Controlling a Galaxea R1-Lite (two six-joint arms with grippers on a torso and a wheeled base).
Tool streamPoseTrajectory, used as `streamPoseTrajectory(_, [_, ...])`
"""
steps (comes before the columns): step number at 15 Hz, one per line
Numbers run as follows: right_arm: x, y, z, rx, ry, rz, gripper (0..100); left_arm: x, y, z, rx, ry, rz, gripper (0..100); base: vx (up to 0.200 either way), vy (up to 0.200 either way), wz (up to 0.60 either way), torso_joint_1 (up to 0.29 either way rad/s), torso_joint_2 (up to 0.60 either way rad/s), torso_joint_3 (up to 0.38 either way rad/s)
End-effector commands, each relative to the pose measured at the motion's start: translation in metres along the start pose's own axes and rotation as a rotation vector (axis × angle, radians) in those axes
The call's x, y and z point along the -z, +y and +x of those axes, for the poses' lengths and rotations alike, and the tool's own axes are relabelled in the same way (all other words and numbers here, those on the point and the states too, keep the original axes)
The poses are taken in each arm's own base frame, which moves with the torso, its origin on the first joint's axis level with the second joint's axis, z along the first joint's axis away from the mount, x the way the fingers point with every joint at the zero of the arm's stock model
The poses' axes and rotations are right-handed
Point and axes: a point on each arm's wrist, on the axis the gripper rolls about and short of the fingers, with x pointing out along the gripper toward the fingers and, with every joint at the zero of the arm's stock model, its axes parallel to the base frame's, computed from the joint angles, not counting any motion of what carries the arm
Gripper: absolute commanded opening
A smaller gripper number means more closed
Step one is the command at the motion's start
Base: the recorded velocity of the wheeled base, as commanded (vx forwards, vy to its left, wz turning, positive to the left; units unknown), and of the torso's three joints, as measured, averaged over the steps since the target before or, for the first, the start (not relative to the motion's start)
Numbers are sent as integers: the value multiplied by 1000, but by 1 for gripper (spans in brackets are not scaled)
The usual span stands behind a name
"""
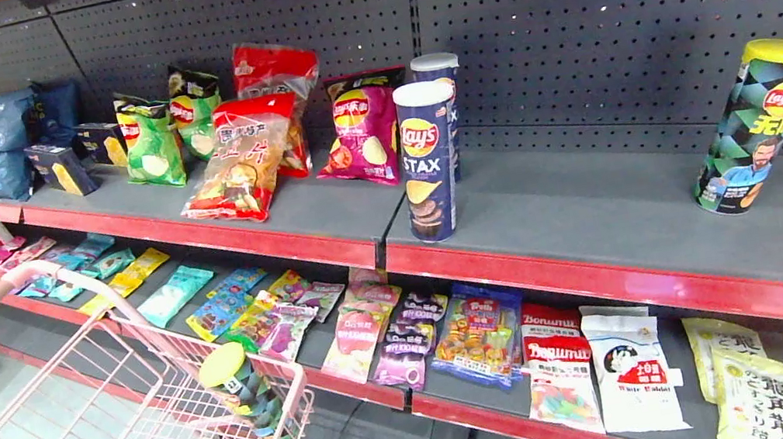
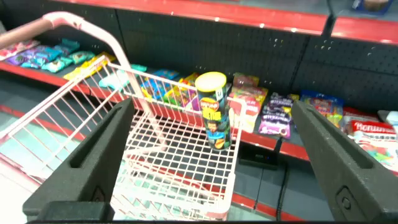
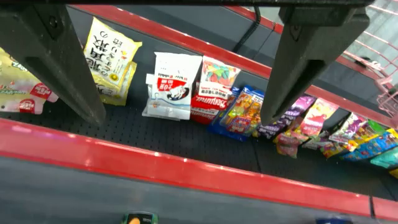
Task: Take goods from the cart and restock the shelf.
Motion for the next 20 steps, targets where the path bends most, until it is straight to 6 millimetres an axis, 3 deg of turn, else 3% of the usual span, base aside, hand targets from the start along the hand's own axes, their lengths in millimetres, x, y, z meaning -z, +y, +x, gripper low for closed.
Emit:
streamPoseTrajectory(1, [0,0,0,1,2,0,100,0,0,0,1,0,0,100,0,0,0,-144,339,198])
streamPoseTrajectory(18, [0,0,0,2,2,2,100,0,0,0,5,-2,-11,100,0,0,0,-169,477,304])
streamPoseTrajectory(19, [0,0,0,2,2,2,100,-24,-1,-4,44,-60,-18,100,0,0,0,-36,139,105])
streamPoseTrajectory(20, [0,0,0,2,2,2,100,-76,-1,-2,65,-85,-71,100,0,0,0,-17,90,56])
